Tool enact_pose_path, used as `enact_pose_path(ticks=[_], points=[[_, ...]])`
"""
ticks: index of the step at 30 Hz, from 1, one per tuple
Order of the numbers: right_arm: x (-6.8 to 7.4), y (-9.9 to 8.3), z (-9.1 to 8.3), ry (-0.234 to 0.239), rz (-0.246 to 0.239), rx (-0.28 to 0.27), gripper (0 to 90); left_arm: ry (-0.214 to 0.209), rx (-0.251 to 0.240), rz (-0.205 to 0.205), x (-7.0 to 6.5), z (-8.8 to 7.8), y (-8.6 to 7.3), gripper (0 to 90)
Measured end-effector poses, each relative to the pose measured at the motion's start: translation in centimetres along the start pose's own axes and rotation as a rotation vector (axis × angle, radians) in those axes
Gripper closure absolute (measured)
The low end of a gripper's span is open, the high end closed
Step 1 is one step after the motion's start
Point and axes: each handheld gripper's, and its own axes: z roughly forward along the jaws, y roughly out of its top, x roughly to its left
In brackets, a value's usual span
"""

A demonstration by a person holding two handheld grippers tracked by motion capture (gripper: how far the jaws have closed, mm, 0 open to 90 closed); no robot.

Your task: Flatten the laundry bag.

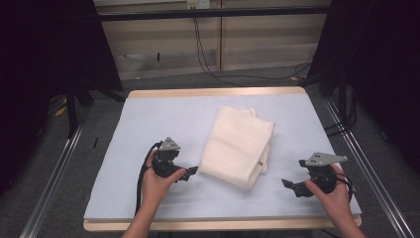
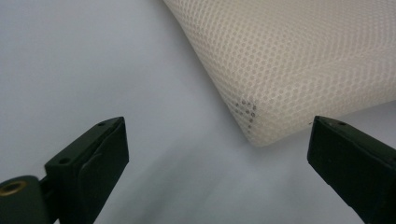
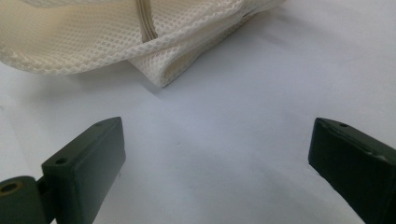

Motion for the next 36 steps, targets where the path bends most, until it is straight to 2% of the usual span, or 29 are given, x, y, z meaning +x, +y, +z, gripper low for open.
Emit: enact_pose_path(ticks=[2, 8, 13, 15, 26, 27, 30, 31, 36], points=[[0.0, 0.0, 0.1, 0.002, 0.000, 0.003, 3.2, -0.014, -0.003, 0.006, -0.1, 0.1, 0.1, 5.8], [0.0, 0.0, 0.2, 0.001, -0.005, 0.014, 3.3, -0.019, 0.011, 0.024, -0.2, 0.4, 0.2, 5.5], [0.0, 0.0, 0.2, 0.002, 0.001, 0.017, 3.3, -0.028, 0.011, 0.018, -0.4, 0.7, 0.4, 5.2], [0.0, 0.1, 0.3, 0.004, -0.001, 0.016, 3.3, -0.028, 0.010, 0.027, -0.5, 0.7, 0.5, 5.1], [0.2, 0.3, 0.7, 0.022, 0.004, 0.021, 3.0, -0.076, 0.014, 0.054, -2.0, 1.5, 1.4, 3.6], [0.2, 0.3, 0.7, 0.026, 0.007, 0.024, 2.8, -0.078, 0.020, 0.069, -2.3, 1.6, 1.7, 3.6], [0.3, 0.4, 0.8, 0.029, 0.014, 0.022, 2.5, -0.092, 0.013, 0.081, -2.7, 1.7, 2.0, 3.5], [0.3, 0.4, 0.8, 0.030, 0.014, 0.022, 2.5, -0.097, 0.013, 0.103, -3.2, 1.7, 2.3, 3.4], [0.4, 0.4, 1.0, 0.033, 0.019, 0.025, 2.6, -0.132, 0.027, 0.109, -4.1, 2.0, 3.1, 3.1]])
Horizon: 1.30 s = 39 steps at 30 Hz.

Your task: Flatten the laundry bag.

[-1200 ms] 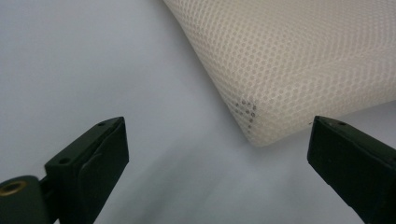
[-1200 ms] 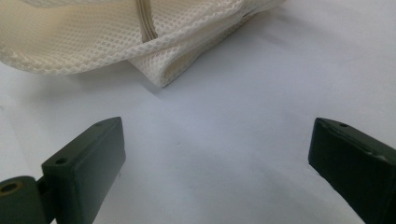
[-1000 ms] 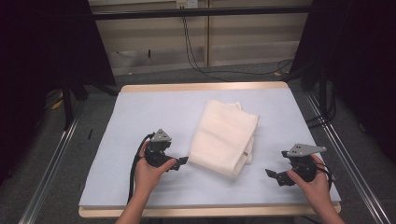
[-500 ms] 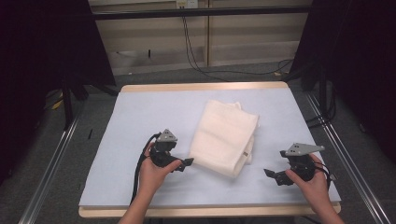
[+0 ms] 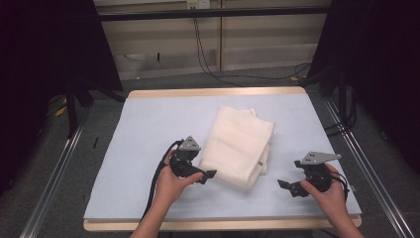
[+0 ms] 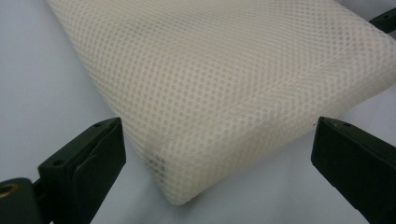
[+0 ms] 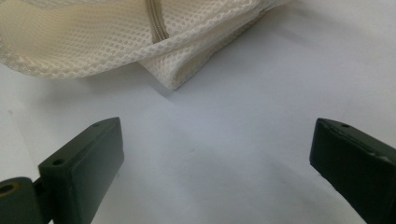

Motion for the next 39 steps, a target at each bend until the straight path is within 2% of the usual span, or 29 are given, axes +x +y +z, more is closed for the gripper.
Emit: enact_pose_path(ticks=[4, 10, 11, 12, 15, 18, 20, 21, 23, 25, 26, 28, 31, 33, 39], points=[[0.1, 0.1, 0.1, -0.007, 0.005, 0.002, 2.7, -0.017, 0.016, 0.032, -0.8, 0.5, 0.3, 3.1], [0.3, 0.3, 0.3, -0.015, 0.015, -0.005, 3.8, -0.027, 0.005, 0.031, -1.2, 1.0, 0.6, 3.2], [0.3, 0.4, 0.4, -0.016, 0.014, 0.000, 3.9, -0.023, 0.015, 0.033, -1.3, 1.0, 0.7, 3.2], [0.4, 0.5, 0.4, -0.017, 0.015, 0.002, 4.5, -0.034, 0.001, 0.032, -1.4, 1.2, 0.6, 3.3], [0.7, 0.7, 0.7, -0.004, 0.008, -0.012, 9.6, -0.036, 0.016, 0.035, -1.5, 1.4, 0.7, 3.2], [1.1, 1.1, 1.1, 0.008, 0.001, -0.021, 21.3, -0.034, 0.015, 0.031, -1.5, 1.5, 0.8, 3.3], [1.4, 1.4, 1.3, 0.033, -0.006, -0.032, 30.8, -0.028, 0.026, 0.040, -1.6, 1.4, 0.9, 3.3], [1.6, 1.5, 1.4, 0.050, -0.006, -0.039, 36.0, -0.030, 0.015, 0.038, -1.6, 1.4, 0.9, 3.3], [2.0, 1.7, 1.5, 0.071, -0.026, -0.033, 53.9, -0.032, 0.014, 0.037, -1.6, 1.4, 0.9, 3.3], [2.4, 1.8, 1.5, 0.047, -0.044, -0.046, 62.2, -0.038, 0.017, 0.041, -1.7, 1.6, 1.0, 3.4], [2.5, 1.9, 1.5, 0.054, -0.051, -0.045, 66.7, -0.032, 0.029, 0.052, -1.8, 1.6, 1.1, 3.4], [2.6, 2.0, 1.6, 0.061, -0.055, -0.038, 74.9, -0.041, 0.026, 0.051, -1.9, 1.8, 1.2, 3.6], [2.9, 2.1, 2.0, 0.082, -0.087, -0.021, 86.0, -0.047, 0.021, 0.049, -2.1, 2.2, 1.4, 3.8], [3.3, 2.1, 2.3, 0.097, -0.101, 0.001, 90.0, -0.048, 0.029, 0.057, -2.2, 2.4, 1.6, 3.8], [4.2, 2.3, 3.7, 0.116, -0.109, 0.068, 90.0, -0.063, 0.035, 0.066, -2.5, 3.1, 2.2, 3.7]])
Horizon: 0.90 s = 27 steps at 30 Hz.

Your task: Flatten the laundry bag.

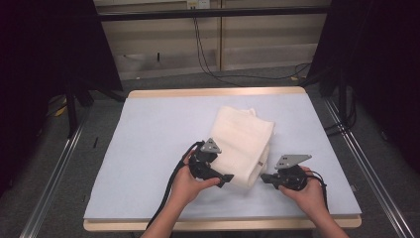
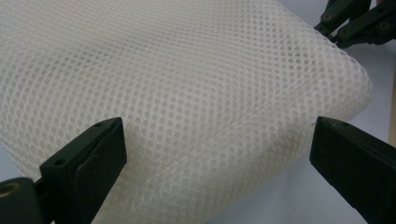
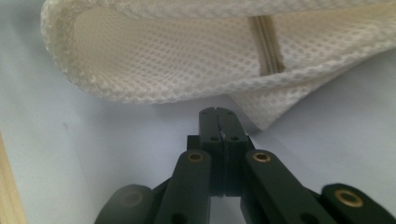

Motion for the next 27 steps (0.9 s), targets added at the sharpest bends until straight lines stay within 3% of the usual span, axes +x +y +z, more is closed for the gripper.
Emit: enact_pose_path(ticks=[4, 8, 13, 17, 18, 19, 21, 22, 27], points=[[0.3, 0.3, 1.1, 0.013, -0.001, 0.018, 90.0, -0.006, -0.002, 0.008, 0.0, 0.0, 0.0, 3.7], [0.4, 0.7, 1.2, 0.019, -0.003, -0.013, 89.3, -0.013, -0.019, 0.004, -0.1, 0.2, -0.2, 2.7], [0.3, 1.0, 0.9, 0.025, 0.011, -0.055, 88.6, -0.017, -0.005, 0.027, -0.4, 0.1, -0.1, 2.4], [0.6, 1.3, 0.9, 0.041, 0.010, -0.078, 88.6, -0.031, -0.007, 0.060, -1.1, 0.4, -0.2, 2.2], [0.7, 1.4, 0.9, 0.042, 0.011, -0.078, 88.6, -0.019, 0.012, 0.088, -1.2, 0.4, -0.1, 1.7], [0.8, 1.5, 1.0, 0.041, 0.007, -0.084, 88.6, -0.024, 0.002, 0.076, -1.4, 0.6, -0.1, 1.4], [1.0, 1.6, 1.0, 0.044, 0.010, -0.091, 88.6, -0.023, 0.012, 0.098, -1.5, 0.8, -0.1, 1.4], [1.0, 1.7, 1.0, 0.041, 0.012, -0.096, 88.6, -0.014, 0.033, 0.131, -1.6, 0.9, 0.0, 1.5], [1.0, 1.9, 1.0, 0.045, 0.022, -0.112, 88.6, 0.018, 0.034, 0.164, -2.1, 1.4, 0.0, 4.2]])
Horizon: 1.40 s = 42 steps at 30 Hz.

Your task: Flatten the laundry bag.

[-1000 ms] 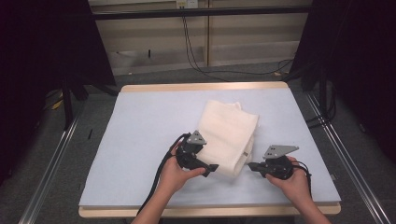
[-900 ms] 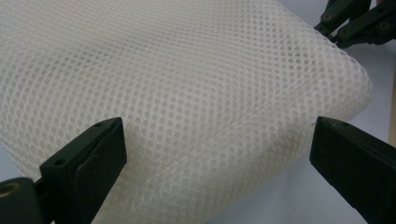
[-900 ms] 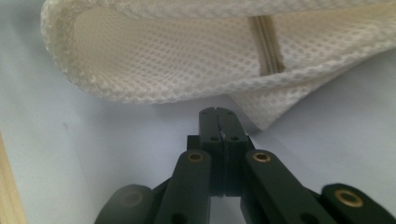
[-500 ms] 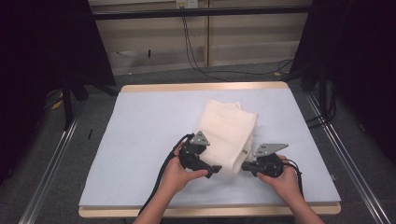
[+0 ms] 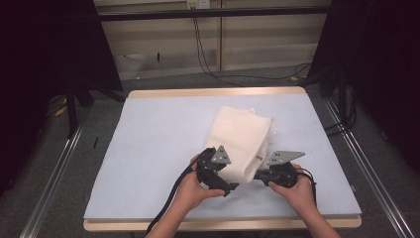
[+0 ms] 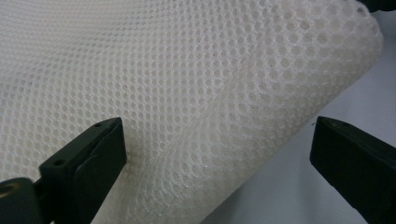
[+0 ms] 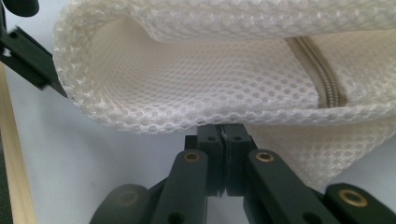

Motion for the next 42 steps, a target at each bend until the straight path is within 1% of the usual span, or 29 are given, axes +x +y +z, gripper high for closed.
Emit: enact_pose_path(ticks=[1, 2, 3, 5, 6, 7, 9, 11, 12, 13, 14, 15, 16, 17, 18, 20, 22, 24, 25, 26, 28, 30, 31, 32, 36, 38, 39, 40, 42], points=[[0.0, 0.0, 0.0, 0.000, 0.000, -0.002, 88.6, 0.006, 0.012, 0.016, 0.1, -0.1, 0.0, 5.8], [0.1, 0.0, 0.1, 0.001, -0.002, 0.000, 88.6, 0.012, -0.005, -0.003, 0.1, 0.0, 0.0, 7.4], [0.1, 0.0, 0.1, -0.004, 0.000, 0.000, 88.6, 0.022, -0.008, -0.006, 0.1, 0.0, 0.0, 9.4], [0.1, 0.1, 0.1, -0.003, 0.001, -0.005, 88.6, 0.035, 0.001, 0.002, 0.2, -0.1, 0.0, 15.8], [0.1, 0.1, 0.1, -0.011, -0.002, -0.014, 88.6, 0.033, -0.005, -0.011, 0.2, -0.2, 0.0, 18.5], [0.1, 0.1, 0.1, -0.016, 0.005, -0.017, 88.6, 0.037, -0.002, -0.004, 0.3, -0.3, 0.0, 24.4], [-0.1, 0.1, 0.1, -0.014, 0.008, -0.018, 88.2, 0.042, -0.022, -0.018, 0.5, -0.6, -0.1, 36.8], [-0.1, 0.0, 0.1, -0.018, 0.010, -0.018, 87.4, 0.050, -0.018, -0.030, 0.6, -0.8, -0.2, 47.2], [-0.2, 0.0, 0.1, -0.018, 0.010, -0.019, 86.9, 0.052, -0.024, -0.049, 0.6, -0.9, -0.2, 53.2], [-0.2, 0.0, 0.1, -0.022, 0.009, -0.017, 86.5, 0.042, -0.031, -0.062, 0.7, -1.0, -0.3, 58.5], [-0.2, 0.0, 0.1, -0.025, 0.007, -0.017, 86.6, 0.044, -0.032, -0.081, 0.9, -1.1, -0.4, 61.5], [-0.3, 0.0, 0.1, -0.033, 0.006, -0.014, 86.6, 0.050, -0.017, -0.097, 1.0, -1.3, -0.4, 66.1], [-0.3, 0.0, 0.1, -0.038, 0.010, -0.010, 86.7, 0.047, -0.034, -0.124, 1.1, -1.3, -0.5, 69.7], [-0.4, -0.1, 0.0, -0.048, 0.007, -0.010, 86.7, 0.043, -0.039, -0.142, 1.3, -1.5, -0.6, 72.2], [-0.5, -0.1, 0.0, -0.058, 0.006, -0.006, 86.7, 0.049, -0.042, -0.156, 1.4, -1.6, -0.7, 75.4], [-0.9, -0.3, -0.2, -0.073, 0.013, -0.007, 86.9, 0.055, -0.040, -0.178, 1.6, -1.9, -0.8, 77.6], [-1.3, -0.4, -0.4, -0.090, 0.023, -0.006, 86.9, 0.054, -0.055, -0.206, 1.8, -2.2, -0.9, 78.9], [-1.6, -0.5, -0.6, -0.106, 0.030, -0.002, 86.9, 0.051, -0.058, -0.220, 2.0, -2.5, -1.1, 79.7], [-1.7, -0.6, -0.6, -0.110, 0.029, -0.006, 87.2, 0.058, -0.056, -0.230, 2.1, -2.6, -1.1, 79.8], [-1.8, -0.6, -0.6, -0.113, 0.034, -0.001, 87.3, 0.049, -0.072, -0.241, 2.2, -2.7, -1.2, 80.0], [-2.0, -0.7, -0.5, -0.115, 0.036, -0.003, 87.5, 0.055, -0.065, -0.254, 2.4, -3.0, -1.2, 80.2], [-2.0, -0.6, -0.5, -0.116, 0.038, 0.001, 86.8, 0.050, -0.075, -0.261, 2.6, -3.1, -1.3, 80.2], [-2.0, -0.6, -0.5, -0.115, 0.033, -0.003, 85.3, 0.053, -0.081, -0.271, 2.7, -3.2, -1.4, 80.2], [-2.0, -0.5, -0.7, -0.125, 0.033, -0.006, 82.4, 0.048, -0.085, -0.274, 2.8, -3.3, -1.4, 80.2], [-2.0, -0.2, -1.3, -0.158, 0.023, -0.005, 75.5, 0.060, -0.089, -0.286, 3.0, -3.8, -1.6, 80.2], [-2.0, -0.1, -1.3, -0.163, 0.006, 0.010, 73.1, 0.064, -0.099, -0.298, 3.2, -4.1, -1.7, 80.2], [-2.0, -0.2, -1.3, -0.171, 0.004, 0.017, 70.2, 0.072, -0.111, -0.303, 3.3, -4.2, -1.8, 80.2], [-2.0, -0.2, -1.2, -0.178, 0.004, 0.021, 67.6, 0.074, -0.105, -0.302, 3.4, -4.5, -1.8, 80.2], [-2.1, -0.3, -1.0, -0.185, 0.001, 0.026, 62.3, 0.079, -0.118, -0.315, 3.7, -4.8, -2.0, 80.2]])
